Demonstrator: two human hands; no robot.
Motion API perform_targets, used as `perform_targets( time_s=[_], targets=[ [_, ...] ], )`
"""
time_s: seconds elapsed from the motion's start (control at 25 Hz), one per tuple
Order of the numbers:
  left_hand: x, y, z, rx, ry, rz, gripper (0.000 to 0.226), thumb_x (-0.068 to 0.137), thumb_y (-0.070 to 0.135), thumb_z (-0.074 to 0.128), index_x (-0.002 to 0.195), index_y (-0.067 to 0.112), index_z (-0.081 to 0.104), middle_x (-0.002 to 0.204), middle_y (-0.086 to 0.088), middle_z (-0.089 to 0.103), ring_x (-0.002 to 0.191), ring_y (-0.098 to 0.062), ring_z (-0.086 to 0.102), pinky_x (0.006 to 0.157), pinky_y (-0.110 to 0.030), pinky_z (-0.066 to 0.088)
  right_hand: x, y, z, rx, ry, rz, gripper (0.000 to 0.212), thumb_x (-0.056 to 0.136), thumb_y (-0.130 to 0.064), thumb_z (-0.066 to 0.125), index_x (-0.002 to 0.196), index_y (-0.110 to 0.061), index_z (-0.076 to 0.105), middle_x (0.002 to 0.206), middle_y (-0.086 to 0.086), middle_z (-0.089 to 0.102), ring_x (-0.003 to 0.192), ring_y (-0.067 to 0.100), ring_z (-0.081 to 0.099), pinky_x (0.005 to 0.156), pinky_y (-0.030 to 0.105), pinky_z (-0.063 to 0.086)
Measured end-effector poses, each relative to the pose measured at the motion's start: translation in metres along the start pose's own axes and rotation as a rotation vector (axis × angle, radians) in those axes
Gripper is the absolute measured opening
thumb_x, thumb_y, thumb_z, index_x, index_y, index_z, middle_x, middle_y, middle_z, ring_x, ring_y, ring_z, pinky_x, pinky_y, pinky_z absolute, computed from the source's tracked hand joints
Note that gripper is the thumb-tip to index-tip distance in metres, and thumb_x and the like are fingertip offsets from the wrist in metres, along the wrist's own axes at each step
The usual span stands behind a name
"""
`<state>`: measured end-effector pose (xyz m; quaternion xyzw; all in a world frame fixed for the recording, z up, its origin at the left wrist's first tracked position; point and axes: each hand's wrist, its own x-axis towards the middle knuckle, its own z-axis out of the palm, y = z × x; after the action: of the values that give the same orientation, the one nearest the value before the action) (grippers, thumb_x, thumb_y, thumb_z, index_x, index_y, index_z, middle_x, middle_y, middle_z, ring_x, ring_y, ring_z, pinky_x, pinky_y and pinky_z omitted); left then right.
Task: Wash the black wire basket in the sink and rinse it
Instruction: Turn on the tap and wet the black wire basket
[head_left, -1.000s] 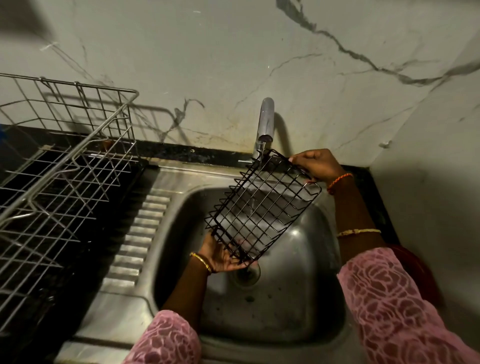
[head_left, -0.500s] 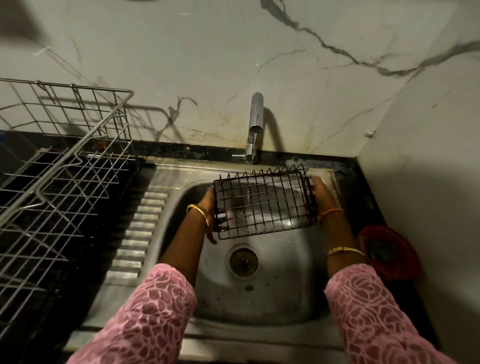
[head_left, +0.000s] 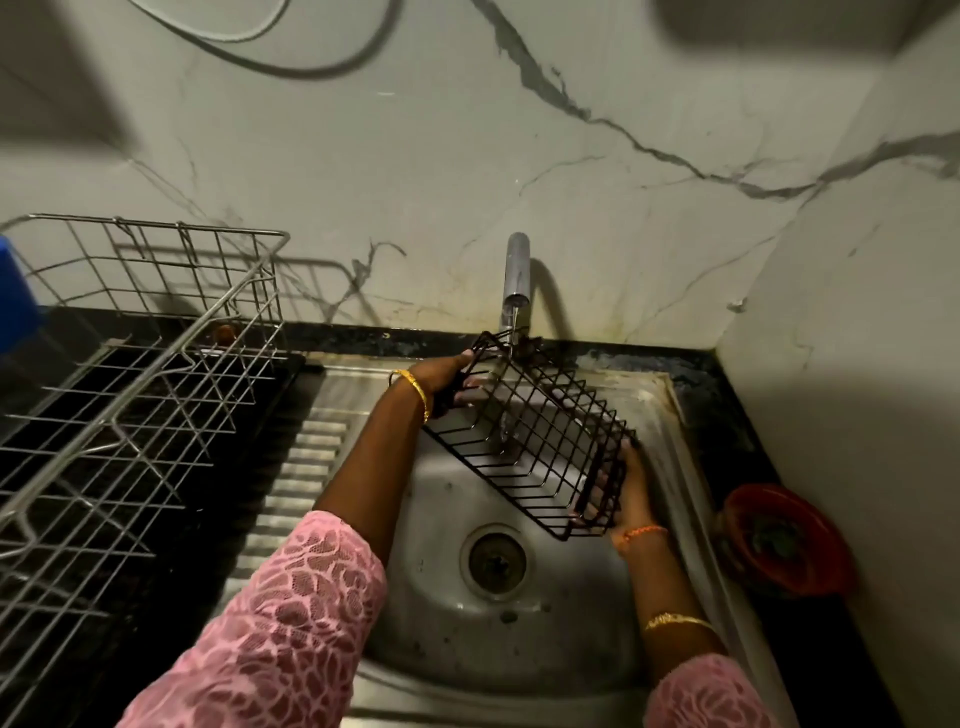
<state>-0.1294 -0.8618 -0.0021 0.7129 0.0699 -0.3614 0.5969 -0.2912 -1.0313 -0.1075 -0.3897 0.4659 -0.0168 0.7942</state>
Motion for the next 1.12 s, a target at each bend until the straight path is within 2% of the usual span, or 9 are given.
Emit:
perform_targets(
  time_s=[0.2, 0.32, 0.4, 0.48, 0.64, 0.76, 0.88, 1.0, 1.12],
  targets=[
    [-0.001, 0.019, 0.010, -0.141, -0.120, -0.056, 0.032, 0.103, 0.005, 0.027, 0.079, 0.008, 0.049, 0.047, 0.001, 0.063, 0.039, -0.004, 0.060, 0.035, -0.014, 0.044, 0.037, 0.039, -0.024, 0.013, -0.082, 0.291, 0.099, 0.060, -0.076, 0.054, 0.129, -0.005, 0.050, 0.127, 0.022, 0.053, 0.114, 0.043, 0.051, 0.086, 0.053, 0.047],
    [-0.002, 0.020, 0.017, -0.500, -0.175, -0.069, 0.037, 0.100, -0.004, 0.018, 0.081, -0.009, 0.050, 0.102, -0.015, 0.067, 0.090, -0.020, 0.070, 0.047, -0.022, 0.052, 0.032, 0.034, -0.024, -0.060, -0.187, 0.313, 0.084, 0.065, -0.061, 0.058, 0.126, -0.002, 0.053, 0.104, 0.023, 0.063, 0.101, 0.040, 0.057, 0.083, 0.052, 0.050],
    [0.000, 0.019, 0.023, -0.627, -0.172, -0.048, 0.038, 0.097, -0.006, 0.013, 0.085, -0.014, 0.048, 0.128, -0.023, 0.053, 0.091, -0.029, 0.069, 0.054, -0.027, 0.054, 0.026, 0.028, -0.020, -0.036, -0.288, 0.329, 0.075, 0.071, -0.053, 0.056, 0.123, 0.001, 0.053, 0.106, 0.021, 0.061, 0.108, 0.039, 0.052, 0.090, 0.058, 0.046],
    [-0.001, 0.021, 0.029, -0.730, -0.111, -0.025, 0.036, 0.096, -0.005, 0.011, 0.094, -0.016, 0.045, 0.122, -0.031, 0.050, 0.076, -0.034, 0.070, 0.057, -0.031, 0.056, 0.032, 0.027, -0.019, 0.048, -0.306, 0.357, 0.069, 0.080, -0.055, 0.051, 0.120, 0.000, 0.055, 0.116, 0.022, 0.057, 0.109, 0.042, 0.053, 0.096, 0.062, 0.040],
    [0.005, 0.015, 0.028, -1.005, 0.016, -0.019, 0.032, 0.095, -0.005, 0.012, 0.094, -0.012, 0.042, 0.104, -0.031, 0.047, 0.121, -0.038, 0.051, 0.107, -0.038, 0.037, 0.044, 0.029, -0.021, 0.089, -0.319, 0.318, 0.071, 0.085, -0.063, 0.043, 0.123, -0.004, 0.051, 0.132, 0.026, 0.047, 0.113, 0.049, 0.051, 0.089, 0.068, 0.041],
    [0.011, 0.007, 0.020, -1.150, 0.120, -0.027, 0.028, 0.095, -0.004, 0.015, 0.094, -0.007, 0.043, 0.093, -0.027, 0.048, 0.097, -0.040, 0.054, 0.108, -0.044, 0.036, 0.052, 0.027, -0.017, 0.042, -0.311, 0.286, 0.072, 0.088, -0.061, 0.038, 0.115, 0.004, 0.050, 0.123, 0.027, 0.051, 0.077, 0.044, 0.066, 0.072, 0.070, 0.045],
    [0.009, 0.006, 0.018, -1.229, 0.161, -0.022, 0.025, 0.097, -0.001, 0.020, 0.087, -0.004, 0.042, 0.094, -0.025, 0.047, 0.086, -0.038, 0.054, 0.108, -0.042, 0.037, 0.058, 0.025, -0.007, -0.060, -0.263, 0.278, 0.067, 0.091, -0.060, 0.033, 0.115, 0.001, 0.050, 0.113, 0.024, 0.056, 0.074, 0.045, 0.065, 0.061, 0.058, 0.055],
    [0.004, 0.003, 0.014, -1.339, 0.138, -0.012, 0.024, 0.098, -0.001, 0.024, 0.082, -0.005, 0.040, 0.113, -0.026, 0.045, 0.115, -0.037, 0.053, 0.108, -0.043, 0.035, 0.063, 0.021, 0.008, -0.126, -0.137, 0.210, 0.058, 0.096, -0.049, 0.029, 0.087, 0.002, 0.055, 0.083, 0.022, 0.058, 0.057, 0.036, 0.065, 0.035, 0.029, 0.051],
    [-0.004, -0.004, 0.008, -1.425, 0.116, -0.012, 0.029, 0.099, -0.001, 0.021, 0.080, -0.011, 0.040, 0.118, -0.029, 0.050, 0.129, -0.038, 0.044, 0.109, -0.040, 0.030, 0.067, 0.014, 0.014, -0.308, -0.118, 0.145, 0.039, 0.078, -0.045, 0.055, 0.069, -0.007, 0.053, 0.068, 0.012, 0.056, 0.054, 0.024, 0.057, 0.044, 0.023, 0.047]
  ],
)
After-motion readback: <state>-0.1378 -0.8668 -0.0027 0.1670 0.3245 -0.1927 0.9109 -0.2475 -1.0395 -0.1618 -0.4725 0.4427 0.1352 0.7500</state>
